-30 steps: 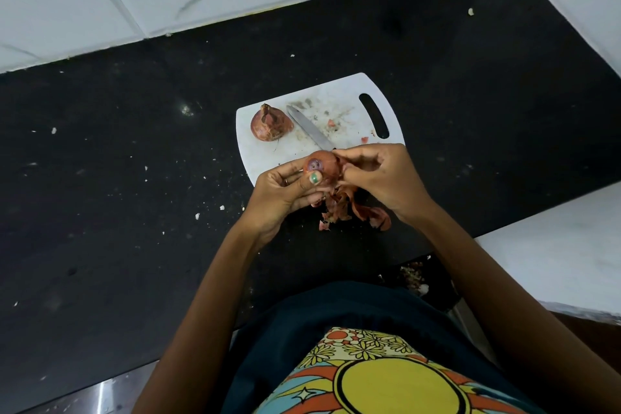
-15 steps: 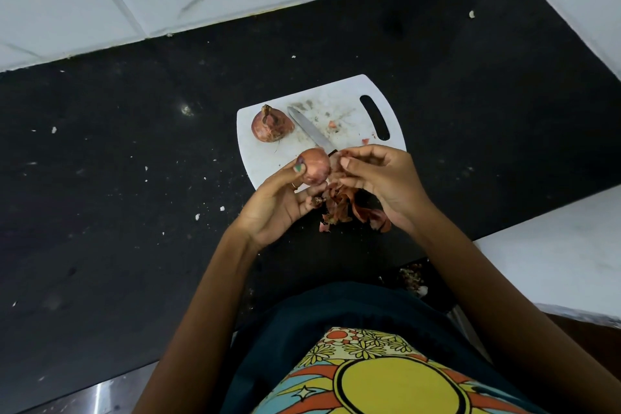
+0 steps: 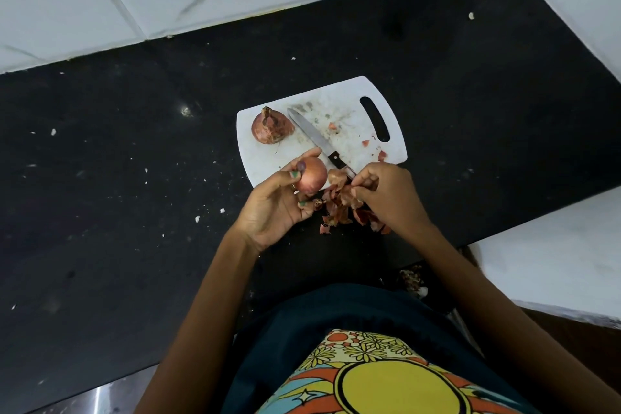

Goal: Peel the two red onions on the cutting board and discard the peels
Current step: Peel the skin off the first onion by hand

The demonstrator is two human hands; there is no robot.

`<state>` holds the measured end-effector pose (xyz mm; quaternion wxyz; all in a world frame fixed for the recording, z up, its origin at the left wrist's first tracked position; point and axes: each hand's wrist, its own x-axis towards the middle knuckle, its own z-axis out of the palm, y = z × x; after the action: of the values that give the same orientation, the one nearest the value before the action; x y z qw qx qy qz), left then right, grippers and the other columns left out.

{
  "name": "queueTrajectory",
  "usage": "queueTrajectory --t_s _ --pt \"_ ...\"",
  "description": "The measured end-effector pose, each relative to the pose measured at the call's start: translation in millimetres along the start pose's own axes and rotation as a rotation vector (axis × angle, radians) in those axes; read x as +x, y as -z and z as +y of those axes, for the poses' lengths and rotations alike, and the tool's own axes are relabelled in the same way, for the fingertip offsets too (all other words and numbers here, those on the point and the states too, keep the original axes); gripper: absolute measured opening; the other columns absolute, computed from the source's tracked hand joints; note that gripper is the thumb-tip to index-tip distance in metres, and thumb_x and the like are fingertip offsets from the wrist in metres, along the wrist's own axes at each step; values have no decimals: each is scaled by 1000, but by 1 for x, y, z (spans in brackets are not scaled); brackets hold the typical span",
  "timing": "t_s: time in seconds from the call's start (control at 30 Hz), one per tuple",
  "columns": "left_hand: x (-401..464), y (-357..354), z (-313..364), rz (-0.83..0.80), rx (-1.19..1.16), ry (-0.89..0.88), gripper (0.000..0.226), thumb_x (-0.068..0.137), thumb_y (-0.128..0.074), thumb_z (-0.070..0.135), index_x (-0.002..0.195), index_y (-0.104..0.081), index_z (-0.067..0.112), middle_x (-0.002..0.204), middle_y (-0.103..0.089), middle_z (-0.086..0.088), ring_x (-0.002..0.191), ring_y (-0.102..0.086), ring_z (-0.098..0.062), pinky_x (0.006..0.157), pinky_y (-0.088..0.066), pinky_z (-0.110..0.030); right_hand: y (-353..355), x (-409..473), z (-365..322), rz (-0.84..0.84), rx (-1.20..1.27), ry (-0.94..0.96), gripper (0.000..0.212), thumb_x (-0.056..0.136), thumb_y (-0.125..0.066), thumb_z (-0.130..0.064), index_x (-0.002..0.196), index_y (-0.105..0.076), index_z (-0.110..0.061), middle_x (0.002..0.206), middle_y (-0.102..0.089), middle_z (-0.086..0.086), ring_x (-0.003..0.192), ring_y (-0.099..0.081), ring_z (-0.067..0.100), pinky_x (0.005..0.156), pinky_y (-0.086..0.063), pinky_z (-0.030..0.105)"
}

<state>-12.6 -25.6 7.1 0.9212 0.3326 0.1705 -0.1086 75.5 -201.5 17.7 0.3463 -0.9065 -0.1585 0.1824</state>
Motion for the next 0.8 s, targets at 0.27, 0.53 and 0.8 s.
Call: queueTrajectory --t_s 0.27,0.53,0.8 --pt "-3 -9 1 49 142 -40 53 73 -61 13 126 -54 17 87 -71 10 64 -61 0 56 -48 -17 19 -5 -34 -188 533 -64 18 86 -69 -23 101 -70 -14 91 -71 4 78 -70 16 70 -59 28" --pt "-3 -8 1 119 230 -54 44 80 -61 11 123 -61 20 101 -70 5 81 -64 -4 63 -50 -19 14 -2 -37 -184 532 16 32 77 -78 -15 106 -69 -6 94 -74 5 82 -72 19 76 -60 36" --pt "-4 -13 0 153 203 -41 46 75 -63 8 120 -63 20 100 -71 3 80 -65 -5 65 -53 -15 15 -1 -37 -150 433 109 28 74 -78 -10 101 -72 -6 89 -73 1 77 -71 9 73 -58 23"
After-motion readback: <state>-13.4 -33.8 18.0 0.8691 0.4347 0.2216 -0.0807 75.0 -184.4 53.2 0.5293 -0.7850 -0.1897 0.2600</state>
